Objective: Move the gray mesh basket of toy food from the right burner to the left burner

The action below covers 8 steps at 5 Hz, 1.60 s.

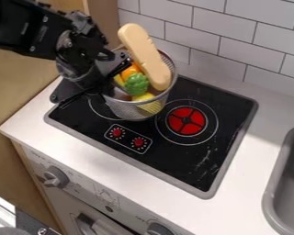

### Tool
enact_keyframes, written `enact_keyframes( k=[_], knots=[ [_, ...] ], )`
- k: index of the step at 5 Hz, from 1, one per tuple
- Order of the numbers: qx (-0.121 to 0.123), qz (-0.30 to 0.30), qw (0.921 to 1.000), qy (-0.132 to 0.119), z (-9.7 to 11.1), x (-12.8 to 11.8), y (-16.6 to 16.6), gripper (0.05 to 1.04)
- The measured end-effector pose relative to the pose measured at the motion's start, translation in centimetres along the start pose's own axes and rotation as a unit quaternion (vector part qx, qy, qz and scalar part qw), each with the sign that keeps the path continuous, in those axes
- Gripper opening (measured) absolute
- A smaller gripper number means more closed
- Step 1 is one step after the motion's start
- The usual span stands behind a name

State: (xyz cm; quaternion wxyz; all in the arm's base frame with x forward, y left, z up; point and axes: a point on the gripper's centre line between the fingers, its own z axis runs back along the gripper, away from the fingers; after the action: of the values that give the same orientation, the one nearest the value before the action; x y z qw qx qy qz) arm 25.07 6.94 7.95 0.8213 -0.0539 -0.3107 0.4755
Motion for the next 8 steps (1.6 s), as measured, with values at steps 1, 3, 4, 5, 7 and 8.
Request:
enact_keyframes(
  k=[1,3,4,5,7,8],
  knots=[
    [-0.016,-0.012,0.9998,-0.002,-0.9,1.3,0.1,0.062],
    [-0.041,-0.048,0.998,0.0,-3.2,2.0,1.1,0.062],
    [-0.047,-0.043,0.9979,-0.01,-4.0,2.9,1.6,0.062],
    [-0.049,-0.043,0.9979,-0.008,-4.5,3.2,2.2,0.062],
    [-0.046,-0.039,0.9981,-0.009,-4.5,3.7,3.1,0.062],
    [-0.051,-0.041,0.9977,-0.015,-4.5,3.3,3.4,0.085]
  ],
)
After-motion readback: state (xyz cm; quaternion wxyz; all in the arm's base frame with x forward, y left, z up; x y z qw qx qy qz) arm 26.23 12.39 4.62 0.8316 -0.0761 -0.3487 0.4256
